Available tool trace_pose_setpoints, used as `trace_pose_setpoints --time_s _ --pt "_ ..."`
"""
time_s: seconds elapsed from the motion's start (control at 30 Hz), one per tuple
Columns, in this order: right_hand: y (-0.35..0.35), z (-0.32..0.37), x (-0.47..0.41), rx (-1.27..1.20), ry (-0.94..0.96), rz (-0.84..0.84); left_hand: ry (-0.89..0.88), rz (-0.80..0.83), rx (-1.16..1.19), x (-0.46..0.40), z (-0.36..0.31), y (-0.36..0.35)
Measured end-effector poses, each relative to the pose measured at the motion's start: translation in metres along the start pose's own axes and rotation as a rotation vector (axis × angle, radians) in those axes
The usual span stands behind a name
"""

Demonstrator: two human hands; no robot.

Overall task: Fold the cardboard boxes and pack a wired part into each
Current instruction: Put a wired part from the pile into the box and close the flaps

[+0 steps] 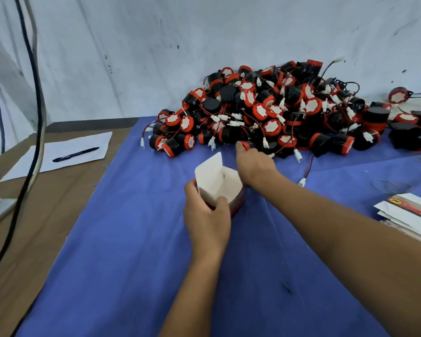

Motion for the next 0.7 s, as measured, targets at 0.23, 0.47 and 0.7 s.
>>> trace_pose_setpoints --time_s 0.23,0.47,0.7 --pt "0.031 -0.015 0.012 0.14 0.036 -0.196 0.087 -0.096 0.048 0.001 0.003 0.013" --pt "0.01 -0.025 -0.01 0.121 0.106 0.071 0.048 -0.064 0.031 0.0 0.001 0.01" --pt "0.017 -0.031 -0.022 0.36 0.116 -0.243 0.065 -0.075 0.019 -0.001 0.004 0.009"
Point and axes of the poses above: each hand's wrist, its own x-axis away from the middle knuckle, its own y-axis out of the back of the hand, z = x × y, the point moved 5 cm from there along -x, towards the middle knuckle, and after that the axes turned 15 degrees about z, right-handed, at the moved point
